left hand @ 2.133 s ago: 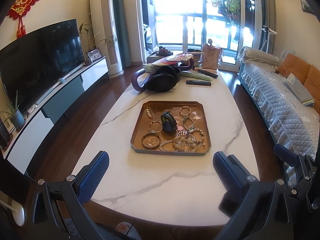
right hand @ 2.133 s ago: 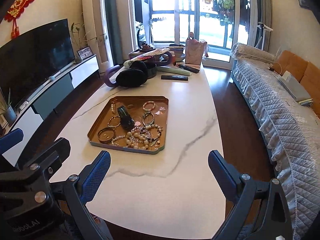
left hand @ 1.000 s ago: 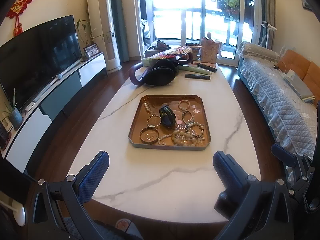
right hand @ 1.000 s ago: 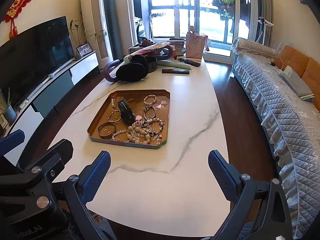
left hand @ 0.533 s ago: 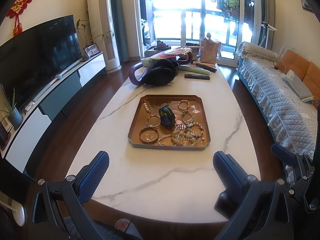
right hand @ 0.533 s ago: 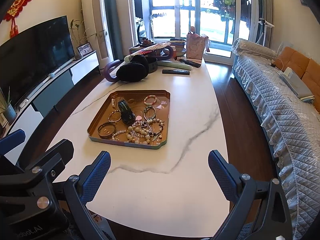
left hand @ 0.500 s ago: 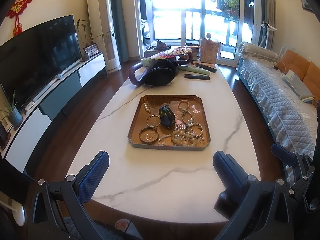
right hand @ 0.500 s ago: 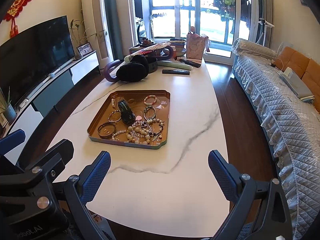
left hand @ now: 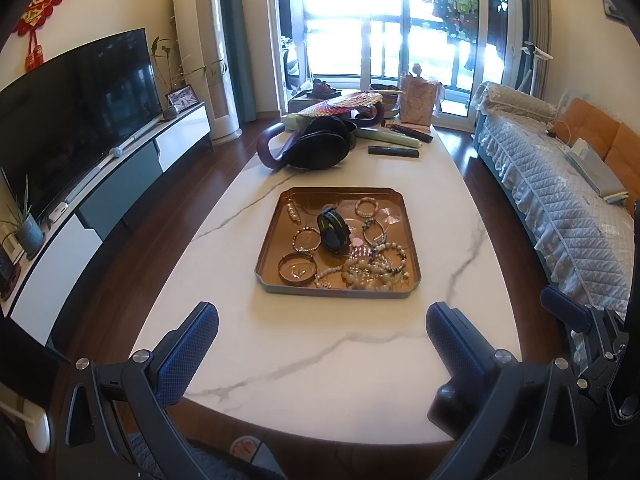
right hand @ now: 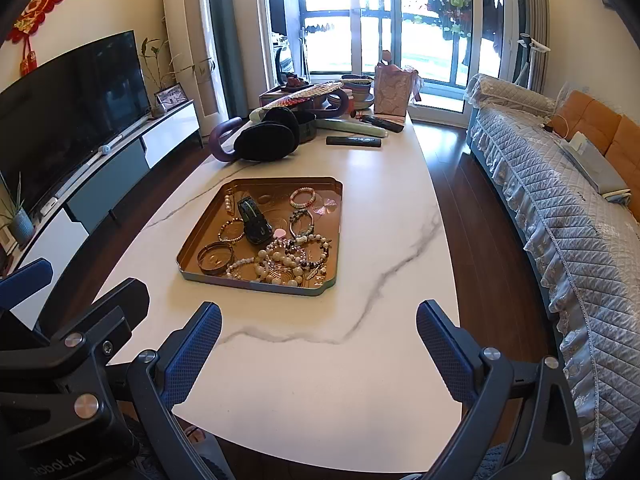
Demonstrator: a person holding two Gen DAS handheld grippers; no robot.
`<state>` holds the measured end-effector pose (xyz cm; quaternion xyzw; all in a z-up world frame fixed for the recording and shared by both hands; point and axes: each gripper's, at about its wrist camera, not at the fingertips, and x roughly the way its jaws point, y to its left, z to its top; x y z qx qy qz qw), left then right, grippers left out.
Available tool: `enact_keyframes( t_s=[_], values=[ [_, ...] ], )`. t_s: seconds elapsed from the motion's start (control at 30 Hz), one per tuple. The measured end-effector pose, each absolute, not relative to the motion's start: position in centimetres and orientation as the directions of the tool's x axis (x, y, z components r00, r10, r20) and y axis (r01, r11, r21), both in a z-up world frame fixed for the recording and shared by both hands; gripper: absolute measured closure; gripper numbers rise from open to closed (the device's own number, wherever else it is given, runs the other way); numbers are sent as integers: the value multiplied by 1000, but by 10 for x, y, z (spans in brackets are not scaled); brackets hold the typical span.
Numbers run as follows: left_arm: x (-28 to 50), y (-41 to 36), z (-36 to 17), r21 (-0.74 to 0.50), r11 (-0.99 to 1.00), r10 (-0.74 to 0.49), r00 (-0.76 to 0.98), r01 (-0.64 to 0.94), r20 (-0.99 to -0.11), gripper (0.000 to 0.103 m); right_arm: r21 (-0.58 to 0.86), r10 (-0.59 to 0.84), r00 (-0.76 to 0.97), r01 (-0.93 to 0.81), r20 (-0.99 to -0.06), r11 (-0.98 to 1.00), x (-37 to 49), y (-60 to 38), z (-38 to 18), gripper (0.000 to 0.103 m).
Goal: Organize jewelry
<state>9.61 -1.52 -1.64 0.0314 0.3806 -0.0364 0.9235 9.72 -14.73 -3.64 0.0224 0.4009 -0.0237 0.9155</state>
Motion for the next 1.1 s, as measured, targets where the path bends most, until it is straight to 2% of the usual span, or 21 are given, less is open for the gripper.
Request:
enact_keyframes(
  t_s=[1.1],
  values=[
    [95, -18, -20, 39, 995, -35, 701, 88, -712, 0, 32, -20, 668, 66, -744, 997, 95, -147, -41, 5]
  ],
)
